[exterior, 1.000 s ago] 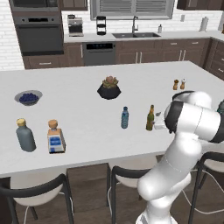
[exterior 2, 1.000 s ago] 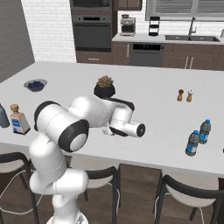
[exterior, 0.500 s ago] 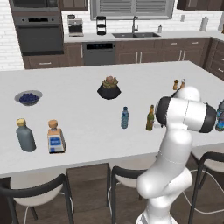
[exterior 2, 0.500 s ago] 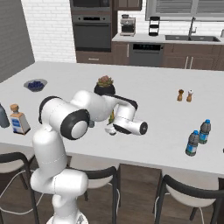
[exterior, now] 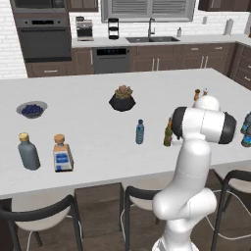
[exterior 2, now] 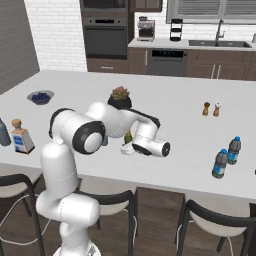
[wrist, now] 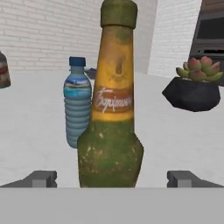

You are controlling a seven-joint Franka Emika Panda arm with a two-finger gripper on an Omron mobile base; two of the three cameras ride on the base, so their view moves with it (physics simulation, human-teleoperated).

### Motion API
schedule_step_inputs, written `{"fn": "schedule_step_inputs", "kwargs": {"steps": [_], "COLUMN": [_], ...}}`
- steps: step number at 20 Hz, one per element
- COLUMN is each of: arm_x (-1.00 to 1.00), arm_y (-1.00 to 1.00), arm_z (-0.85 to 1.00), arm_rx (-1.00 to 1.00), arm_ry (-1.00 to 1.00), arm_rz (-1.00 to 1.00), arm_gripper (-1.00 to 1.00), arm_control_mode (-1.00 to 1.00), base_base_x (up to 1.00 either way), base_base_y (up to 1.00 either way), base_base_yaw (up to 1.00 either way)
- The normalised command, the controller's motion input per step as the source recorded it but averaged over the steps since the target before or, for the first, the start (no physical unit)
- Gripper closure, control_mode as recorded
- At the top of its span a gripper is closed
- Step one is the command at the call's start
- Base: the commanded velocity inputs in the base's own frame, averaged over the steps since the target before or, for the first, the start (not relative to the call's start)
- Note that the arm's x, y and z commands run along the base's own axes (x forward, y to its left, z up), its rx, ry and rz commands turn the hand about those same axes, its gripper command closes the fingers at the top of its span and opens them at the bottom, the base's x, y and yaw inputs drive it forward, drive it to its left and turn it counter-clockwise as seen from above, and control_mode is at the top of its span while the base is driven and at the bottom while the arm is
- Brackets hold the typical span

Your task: Move the plastic bottles in the middle to the plastics group, and the glass bottles in the middle to the glass group.

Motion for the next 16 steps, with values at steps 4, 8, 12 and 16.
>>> {"fn": "schedule_step_inputs", "kwargs": {"steps": [4, 8, 12, 16], "arm_x": [0.05, 0.06, 0.03, -0.33], "arm_y": [0.23, 0.29, 0.09, 0.04], "arm_z": [-0.06, 0.00, 0.00, 0.07], "arm_rx": [0.02, 0.01, 0.00, 0.06], "arm_ry": [0.00, 0.00, 0.00, 0.01], "arm_rz": [0.02, 0.01, 0.02, 0.13], "arm_gripper": [-1.00, 1.00, 1.00, 1.00], "arm_control_mode": [-1.00, -1.00, -1.00, -1.00], "base_base_x": [0.00, 0.00, 0.00, 0.00], "base_base_y": [0.00, 0.00, 0.00, 0.00], "base_base_yaw": [0.00, 0.00, 0.00, 0.00]}}
